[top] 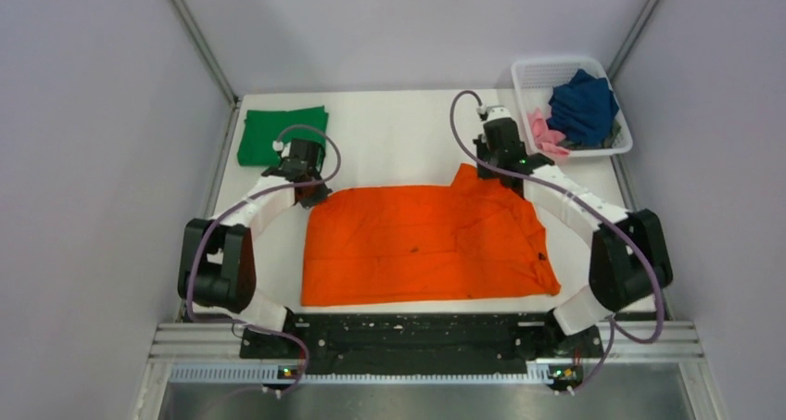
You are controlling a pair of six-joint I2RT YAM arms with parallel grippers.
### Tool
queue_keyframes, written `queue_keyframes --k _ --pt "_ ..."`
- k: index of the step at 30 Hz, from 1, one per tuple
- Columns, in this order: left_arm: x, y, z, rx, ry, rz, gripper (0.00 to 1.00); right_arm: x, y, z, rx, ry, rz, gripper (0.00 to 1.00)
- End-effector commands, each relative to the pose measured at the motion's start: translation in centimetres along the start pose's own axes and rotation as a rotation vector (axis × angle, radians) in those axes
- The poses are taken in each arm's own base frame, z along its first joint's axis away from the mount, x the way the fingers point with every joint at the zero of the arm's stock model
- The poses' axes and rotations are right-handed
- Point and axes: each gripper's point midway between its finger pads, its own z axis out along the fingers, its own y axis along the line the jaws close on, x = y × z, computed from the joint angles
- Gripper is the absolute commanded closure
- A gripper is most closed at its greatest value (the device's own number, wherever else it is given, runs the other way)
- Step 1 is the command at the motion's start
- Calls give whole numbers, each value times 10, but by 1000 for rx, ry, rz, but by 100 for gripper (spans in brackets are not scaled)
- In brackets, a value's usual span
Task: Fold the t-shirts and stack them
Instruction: Grab the side of the flattened tshirt furthest away from the robot with both arms, then fold the other side of the tshirt into a rectangle
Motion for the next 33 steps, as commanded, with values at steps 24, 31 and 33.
queue_keyframes --k 24,31,33 --pt "27 14 -50 168 -167 20 100 107 10 -96 -191 -25 127 100" --pt "40 24 -55 183 -171 11 100 135 12 -97 -203 22 166 100" --pt "45 27 -55 183 -162 4 100 143 10 -98 -195 34 184 100"
